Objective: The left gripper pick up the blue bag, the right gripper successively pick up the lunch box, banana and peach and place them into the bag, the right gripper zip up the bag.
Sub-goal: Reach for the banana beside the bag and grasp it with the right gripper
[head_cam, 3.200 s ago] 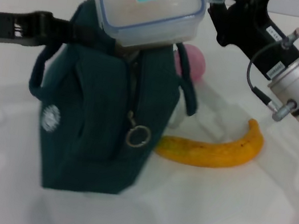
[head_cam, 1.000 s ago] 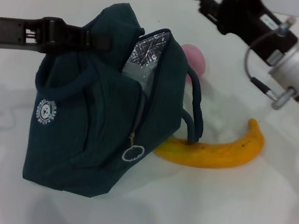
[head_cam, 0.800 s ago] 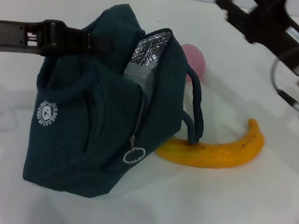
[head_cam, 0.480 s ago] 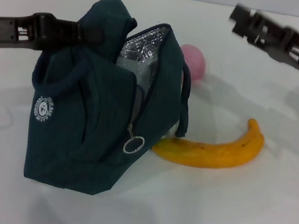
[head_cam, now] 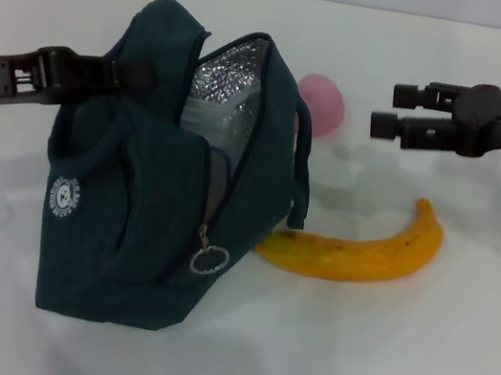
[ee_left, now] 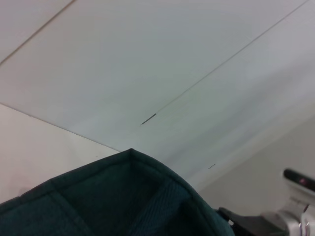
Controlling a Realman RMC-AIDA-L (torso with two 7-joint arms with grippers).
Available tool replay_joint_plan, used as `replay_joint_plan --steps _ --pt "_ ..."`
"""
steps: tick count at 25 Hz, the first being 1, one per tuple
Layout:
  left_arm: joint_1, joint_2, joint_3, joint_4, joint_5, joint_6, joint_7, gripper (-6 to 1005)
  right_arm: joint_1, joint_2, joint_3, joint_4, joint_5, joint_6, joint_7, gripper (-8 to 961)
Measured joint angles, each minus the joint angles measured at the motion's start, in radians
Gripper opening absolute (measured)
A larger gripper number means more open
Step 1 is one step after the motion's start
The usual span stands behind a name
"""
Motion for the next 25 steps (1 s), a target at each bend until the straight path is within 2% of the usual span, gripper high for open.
replay_joint_plan --steps 3,7,9,15,20,25 --pt "0.008 0.000 0.000 0.000 0.001 0.003 0.017 46 0.021 -0.019 -0.069 -0.084 -0.035 -0.025 0.016 861" --pt "0.015 -0.001 -0.001 -0.001 0.004 0.004 0.043 46 0.064 -0.022 -0.116 -0.184 -0.147 -0.078 0.065 858" --pt "0.017 -0.003 -0.001 -0.001 0.004 0.004 0.052 46 0.114 -0.013 -0.146 -0.232 -0.261 -0.106 0.117 857" --pt "0.018 -0.008 -0.001 -0.017 0.003 0.004 0.059 46 0.185 0.005 -0.238 -0.287 -0.397 -0.142 0.190 857" --pt "0.016 -0.007 -0.001 -0.024 0.001 0.002 0.062 46 0.239 0.043 -0.295 -0.333 -0.509 -0.164 0.215 857" --pt "0.006 -0.007 -0.001 -0.024 0.001 0.000 0.062 46 0.297 0.049 -0.408 -0.317 -0.560 -0.164 0.251 857"
